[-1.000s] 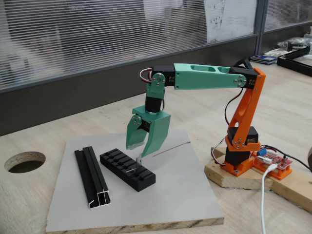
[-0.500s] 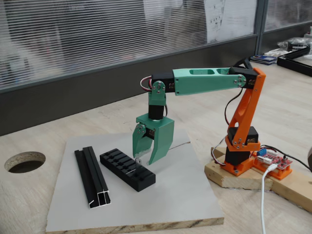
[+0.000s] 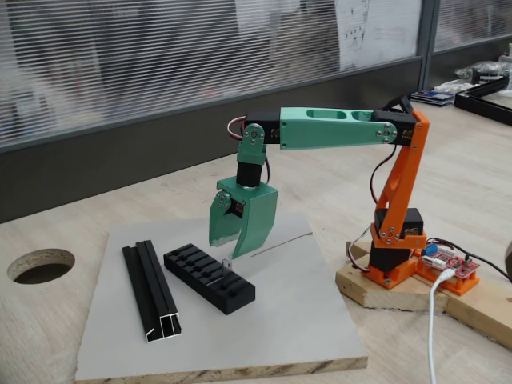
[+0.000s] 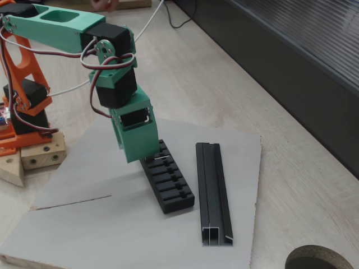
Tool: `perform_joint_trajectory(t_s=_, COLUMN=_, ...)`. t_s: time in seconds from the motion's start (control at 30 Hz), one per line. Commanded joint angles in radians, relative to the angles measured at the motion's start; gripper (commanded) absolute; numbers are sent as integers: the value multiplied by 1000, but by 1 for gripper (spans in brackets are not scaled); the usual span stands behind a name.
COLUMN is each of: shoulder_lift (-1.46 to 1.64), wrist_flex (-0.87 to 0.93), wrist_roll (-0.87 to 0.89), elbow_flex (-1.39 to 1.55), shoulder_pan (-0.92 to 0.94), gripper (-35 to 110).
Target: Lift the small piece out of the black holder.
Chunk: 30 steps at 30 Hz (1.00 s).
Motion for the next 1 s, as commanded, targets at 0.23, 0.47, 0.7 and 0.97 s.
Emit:
perform_joint_trajectory(t_s=0.23, shoulder_lift=-31, wrist_flex=12, wrist_roll=21, elbow_flex=-8, shoulder_pan=-20, gripper=35)
perform_joint_trajectory(t_s=0.47, shoulder_lift=-71, wrist_flex=12, wrist_roll=21, elbow_flex=-11, shoulder_pan=-23, gripper=35)
perform_joint_trajectory(t_s=0.7, shoulder_lift=-81, wrist_flex=12, wrist_roll=23, elbow_flex=-20, shoulder_pan=-23, gripper=35)
perform_joint_trajectory(t_s=0.97, shoulder_lift=-83, wrist_flex=11, wrist_roll=23, elbow_flex=-21, shoulder_pan=-21, gripper=35)
